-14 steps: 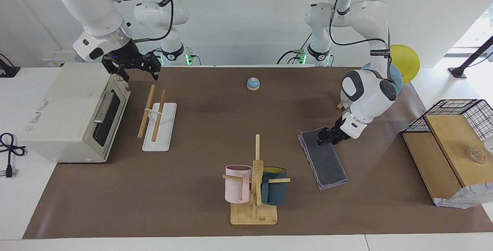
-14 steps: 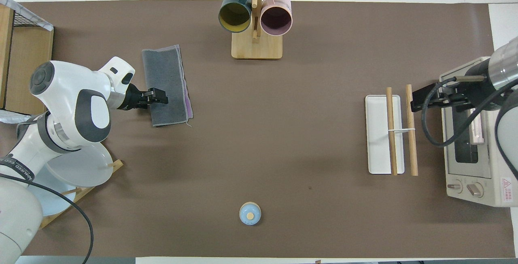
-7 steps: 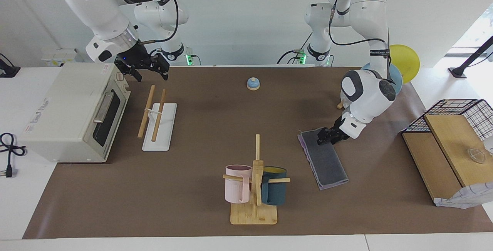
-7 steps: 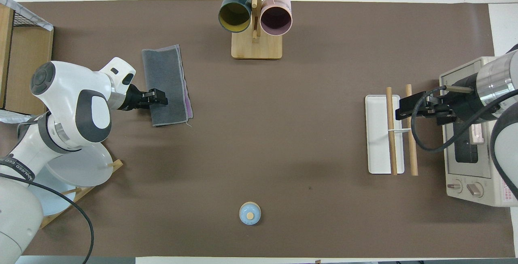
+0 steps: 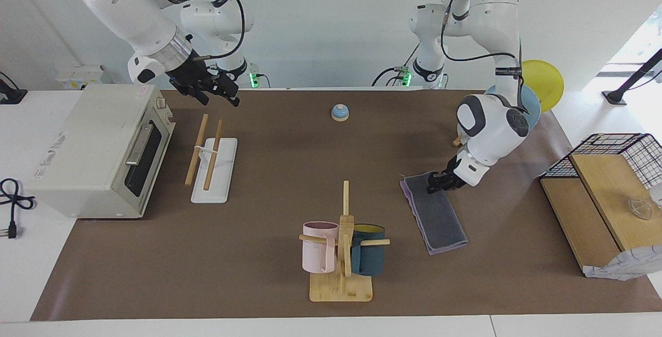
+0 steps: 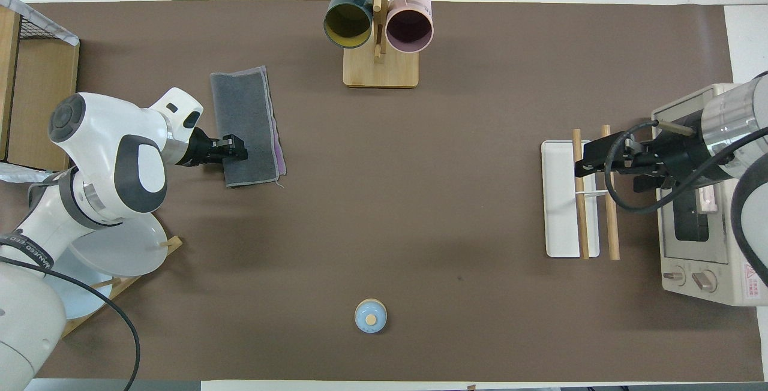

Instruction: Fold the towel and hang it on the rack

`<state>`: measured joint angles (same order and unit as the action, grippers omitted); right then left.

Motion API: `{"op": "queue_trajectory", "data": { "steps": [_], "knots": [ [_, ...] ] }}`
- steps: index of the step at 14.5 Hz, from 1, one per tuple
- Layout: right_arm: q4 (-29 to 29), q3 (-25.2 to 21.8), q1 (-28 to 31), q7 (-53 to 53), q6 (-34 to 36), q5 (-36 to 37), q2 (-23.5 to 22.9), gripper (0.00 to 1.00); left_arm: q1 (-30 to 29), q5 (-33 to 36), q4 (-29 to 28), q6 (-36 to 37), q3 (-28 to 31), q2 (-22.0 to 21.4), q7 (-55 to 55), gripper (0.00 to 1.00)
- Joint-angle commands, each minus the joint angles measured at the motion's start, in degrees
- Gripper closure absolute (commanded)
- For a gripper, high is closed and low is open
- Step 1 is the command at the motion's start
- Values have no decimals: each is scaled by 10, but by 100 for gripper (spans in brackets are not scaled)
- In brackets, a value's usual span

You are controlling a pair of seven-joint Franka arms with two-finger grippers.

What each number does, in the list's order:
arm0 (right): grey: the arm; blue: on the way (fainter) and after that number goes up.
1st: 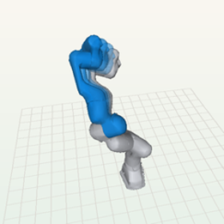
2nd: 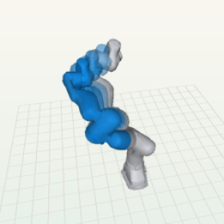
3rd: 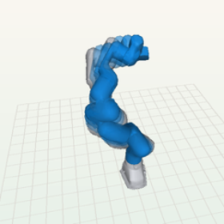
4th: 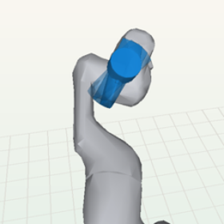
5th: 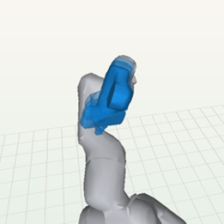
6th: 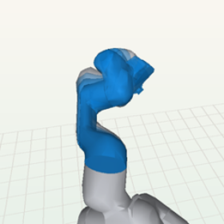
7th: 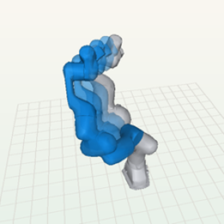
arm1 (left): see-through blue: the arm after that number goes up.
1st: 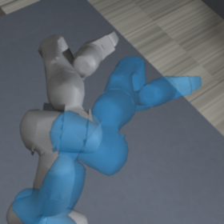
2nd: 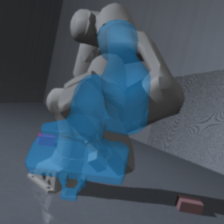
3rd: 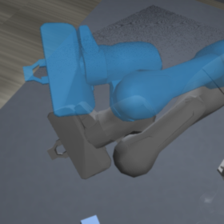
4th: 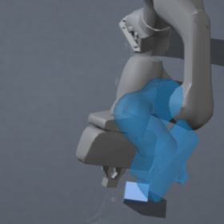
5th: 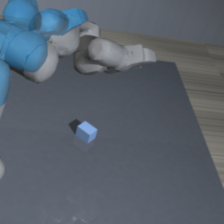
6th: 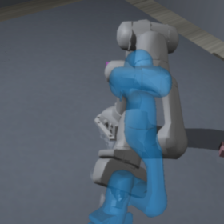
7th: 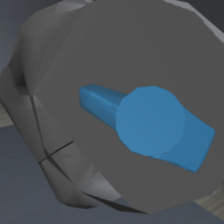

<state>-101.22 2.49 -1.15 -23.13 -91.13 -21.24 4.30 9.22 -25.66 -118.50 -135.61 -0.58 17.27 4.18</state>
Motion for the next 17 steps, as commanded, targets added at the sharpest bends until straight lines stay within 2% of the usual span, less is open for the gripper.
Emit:
{"op": "queue_trajectory", "data": {
  "steps": [1,8,14,17],
  "knots": [
    [-46,2,10,-52,-27,-64,29,0,5,-7,-18,-4,8,-4,-2,100],
    [-49,2,4,-54,-44,-75,31,0,-3,-5,28,53,13,-13,-45,100],
    [-58,2,2,-74,-62,-96,33,0,-3,63,133,187,15,-31,-286,100],
    [-94,2,3,-117,-101,-150,48,0,4,70,148,214,8,-57,-450,100]
  ]
}}
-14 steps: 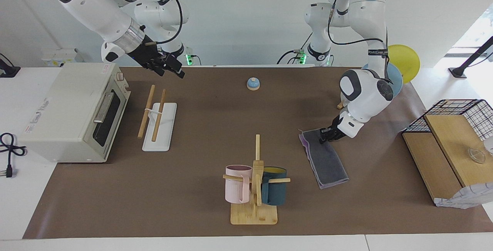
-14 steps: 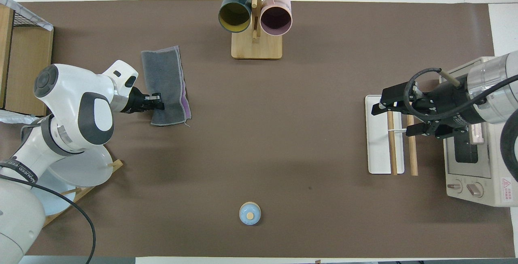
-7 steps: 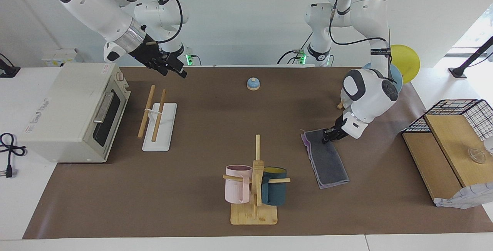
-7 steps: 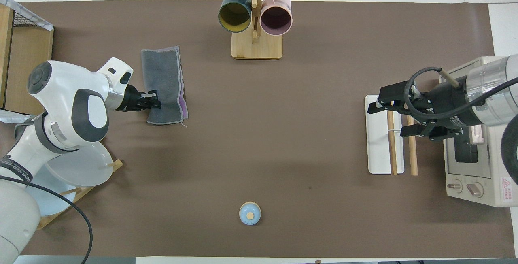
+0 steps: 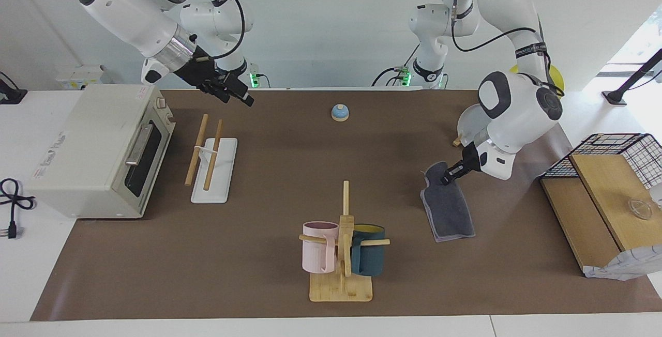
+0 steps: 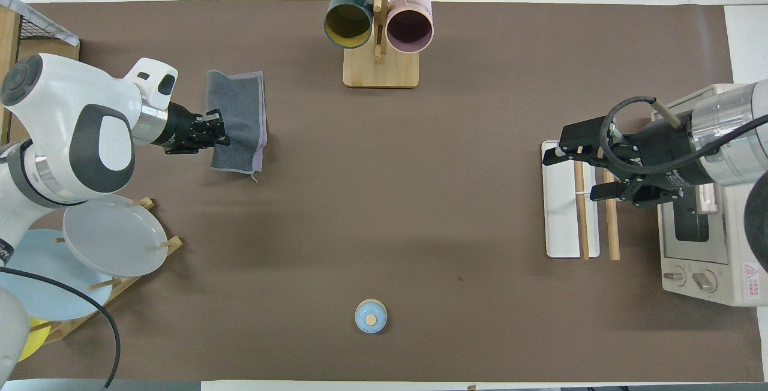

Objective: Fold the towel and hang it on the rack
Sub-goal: 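Lift the towel with the left gripper while the right gripper approaches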

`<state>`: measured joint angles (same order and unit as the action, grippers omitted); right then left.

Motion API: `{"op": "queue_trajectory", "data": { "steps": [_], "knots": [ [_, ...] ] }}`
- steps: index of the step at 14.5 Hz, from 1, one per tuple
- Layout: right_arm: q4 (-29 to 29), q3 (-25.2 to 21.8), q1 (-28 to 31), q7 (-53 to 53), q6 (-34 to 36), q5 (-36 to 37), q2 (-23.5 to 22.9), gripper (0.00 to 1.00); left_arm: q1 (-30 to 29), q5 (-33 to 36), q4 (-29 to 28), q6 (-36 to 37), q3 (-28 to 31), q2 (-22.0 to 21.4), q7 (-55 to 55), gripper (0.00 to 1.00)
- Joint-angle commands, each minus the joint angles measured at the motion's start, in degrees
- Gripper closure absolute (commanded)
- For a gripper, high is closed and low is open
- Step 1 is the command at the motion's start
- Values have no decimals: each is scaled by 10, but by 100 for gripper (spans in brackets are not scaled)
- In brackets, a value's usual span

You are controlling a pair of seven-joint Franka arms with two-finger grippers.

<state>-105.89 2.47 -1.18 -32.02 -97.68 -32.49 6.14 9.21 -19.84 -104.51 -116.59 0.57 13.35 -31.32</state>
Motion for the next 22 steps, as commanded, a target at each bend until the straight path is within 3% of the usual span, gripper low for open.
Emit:
{"op": "queue_trajectory", "data": {
  "steps": [1,5,8,11,16,19,22],
  "knots": [
    [-66,3,2,-36,-49,-62,40,0,6,12,9,31,-5,-26,-135,100],
    [-92,7,-25,-111,-128,-135,39,0,7,11,11,58,-28,-78,-327,100],
    [-117,7,-100,-210,-243,-187,30,0,7,5,11,65,-56,-111,-481,100],
    [-115,7,-174,-290,-357,-217,-2,0,7,0,13,57,-85,-127,-627,100],
    [-83,7,-282,-292,-507,-281,-75,0,8,-32,19,37,-120,-147,-803,100],
    [-75,7,-298,-293,-523,-294,-101,0,9,-34,16,13,-132,-150,-876,100],
    [-28,8,-314,-291,-525,-293,-137,0,17,-35,6,6,-140,-156,-881,100]
  ]
}}
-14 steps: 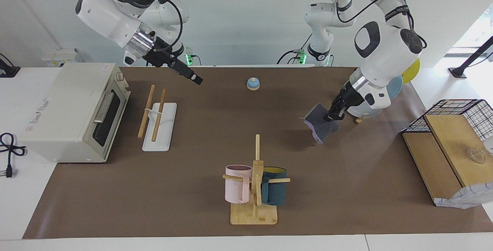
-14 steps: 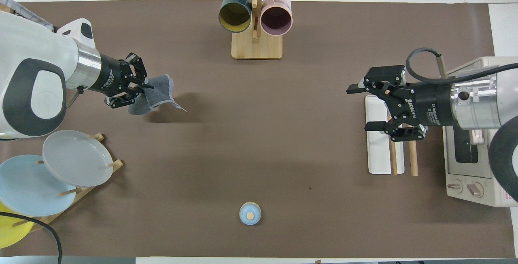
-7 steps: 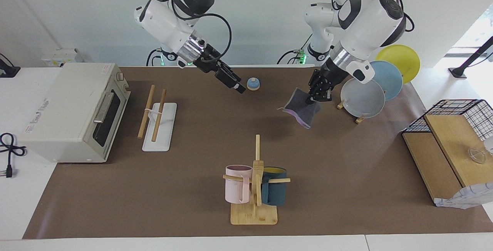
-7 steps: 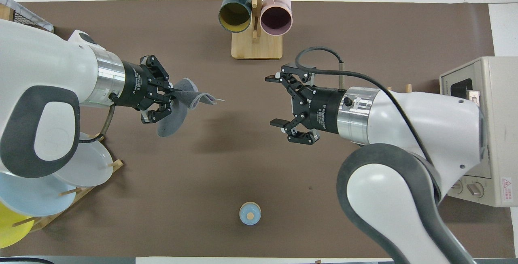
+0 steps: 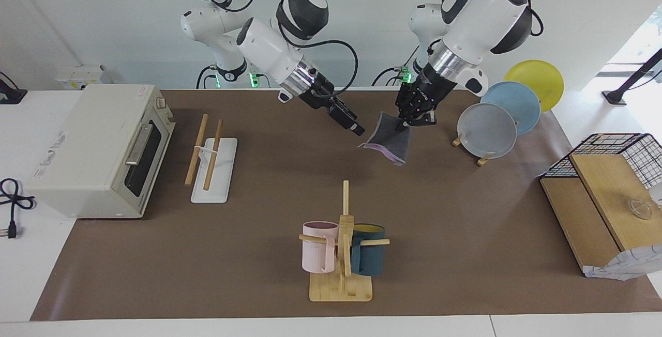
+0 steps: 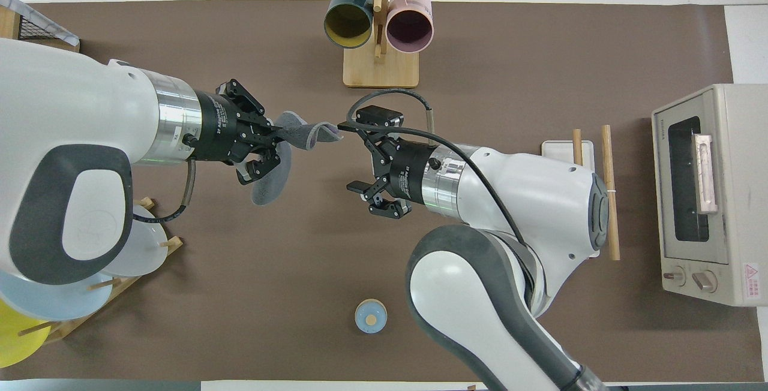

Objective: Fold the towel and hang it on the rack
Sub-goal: 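Grasp the towel with the right gripper and open the left gripper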

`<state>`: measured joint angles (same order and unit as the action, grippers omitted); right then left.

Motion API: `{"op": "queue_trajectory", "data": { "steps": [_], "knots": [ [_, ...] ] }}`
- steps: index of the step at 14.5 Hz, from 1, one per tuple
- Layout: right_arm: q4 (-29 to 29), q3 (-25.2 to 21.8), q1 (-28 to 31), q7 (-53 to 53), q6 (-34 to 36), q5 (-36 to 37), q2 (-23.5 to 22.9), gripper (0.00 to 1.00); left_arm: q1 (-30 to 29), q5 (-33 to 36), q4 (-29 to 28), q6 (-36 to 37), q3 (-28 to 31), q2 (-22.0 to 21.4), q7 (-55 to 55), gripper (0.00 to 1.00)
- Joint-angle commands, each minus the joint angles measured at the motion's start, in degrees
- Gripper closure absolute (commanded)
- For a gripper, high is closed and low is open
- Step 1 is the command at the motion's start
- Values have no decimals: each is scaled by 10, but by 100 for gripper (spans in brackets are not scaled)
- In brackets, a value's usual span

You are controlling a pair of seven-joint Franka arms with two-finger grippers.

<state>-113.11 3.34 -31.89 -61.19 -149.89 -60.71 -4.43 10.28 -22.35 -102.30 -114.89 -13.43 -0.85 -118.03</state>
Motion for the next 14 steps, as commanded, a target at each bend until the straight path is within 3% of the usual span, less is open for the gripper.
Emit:
{"op": "queue_trajectory", "data": {
  "steps": [1,3,6,7,8,9,10,14],
  "knots": [
    [65,-1,-5,-2,-1,-11,-43,0,7,-9,-18,-13,0,-15,-15,100],
    [97,-1,-4,-2,-2,-11,-64,0,7,-9,-18,-21,-1,-15,-28,100],
    [94,-1,-13,-2,-19,-11,-65,0,13,-9,-18,-25,-1,-15,-32,100],
    [94,-1,-14,-1,-17,-11,-66,14,13,-9,-19,-25,-1,-15,-32,100],
    [93,-1,-13,1,-16,-11,-66,50,13,-9,-19,-26,-1,-15,-35,100],
    [93,-1,-13,1,-15,-11,-66,79,13,-9,-19,-26,-1,-15,-38,100],
    [92,-1,-13,1,-14,-11,-66,100,13,-9,-19,-27,-1,-15,-37,100],
    [88,-1,-12,26,2,-5,-62,100,13,-9,-19,-26,-1,-15,-39,100]
  ]
}}
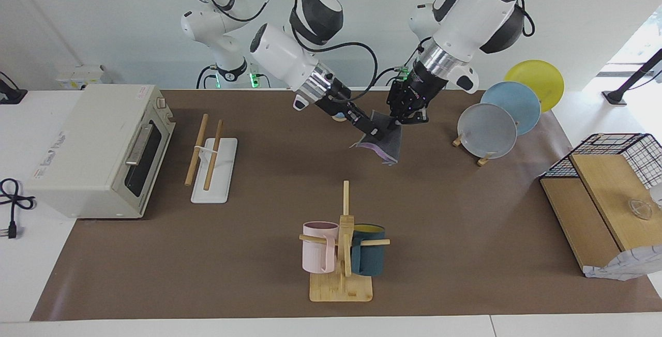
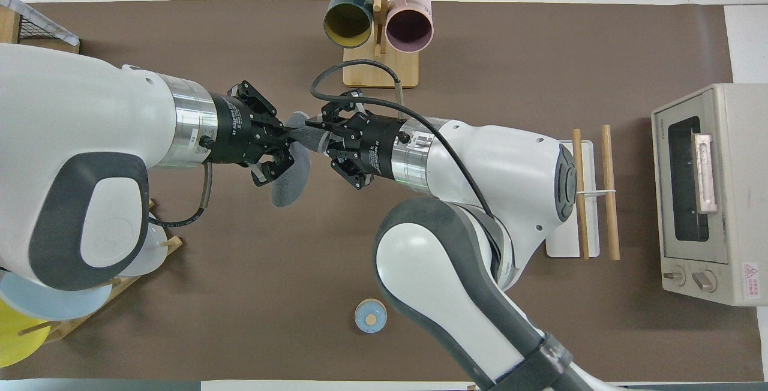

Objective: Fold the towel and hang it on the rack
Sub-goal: 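Grasp the towel with the right gripper and open the left gripper, then carry the towel to the dowel rack with the right gripper while the left retracts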

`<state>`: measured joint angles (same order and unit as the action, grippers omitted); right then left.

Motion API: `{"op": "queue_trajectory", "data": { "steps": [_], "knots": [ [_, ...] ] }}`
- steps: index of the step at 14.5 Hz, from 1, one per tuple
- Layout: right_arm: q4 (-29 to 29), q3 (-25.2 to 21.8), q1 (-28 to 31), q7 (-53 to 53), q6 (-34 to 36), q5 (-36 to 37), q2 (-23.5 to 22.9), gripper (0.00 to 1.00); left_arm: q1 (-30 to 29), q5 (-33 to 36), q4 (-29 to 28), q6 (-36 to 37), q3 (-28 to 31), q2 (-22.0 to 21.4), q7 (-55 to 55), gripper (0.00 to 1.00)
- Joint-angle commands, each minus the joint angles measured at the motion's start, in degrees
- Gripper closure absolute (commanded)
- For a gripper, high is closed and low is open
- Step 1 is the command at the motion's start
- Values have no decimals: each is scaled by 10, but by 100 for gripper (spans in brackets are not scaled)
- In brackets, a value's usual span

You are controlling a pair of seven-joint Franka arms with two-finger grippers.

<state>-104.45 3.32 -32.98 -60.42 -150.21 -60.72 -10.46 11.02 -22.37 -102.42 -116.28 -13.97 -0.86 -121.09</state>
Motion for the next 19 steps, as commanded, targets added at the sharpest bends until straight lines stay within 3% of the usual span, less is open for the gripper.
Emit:
{"op": "queue_trajectory", "data": {
  "steps": [1,5,6,7,9,14,19],
  "knots": [
    [0,-2,0,21,20,-5,-1,100,6,-9,-18,-12,4,-16,-8,100],
    [0,-2,4,22,30,-3,0,100,6,-8,-22,-12,4,-17,-10,100],
    [1,-2,4,23,31,-1,0,100,6,-7,-26,-12,4,-20,-1,64],
    [1,-3,4,25,34,14,1,100,7,-7,-29,-12,4,-21,-1,1],
    [1,-3,4,37,56,81,1,100,6,-4,-30,-11,4,-21,6,0],
    [-2,-7,37,112,201,276,40,100,-3,-3,-55,-9,8,-34,126,0],
    [-101,-7,124,267,335,365,168,100,-75,-2,-73,19,10,-45,378,0]
  ]
}}
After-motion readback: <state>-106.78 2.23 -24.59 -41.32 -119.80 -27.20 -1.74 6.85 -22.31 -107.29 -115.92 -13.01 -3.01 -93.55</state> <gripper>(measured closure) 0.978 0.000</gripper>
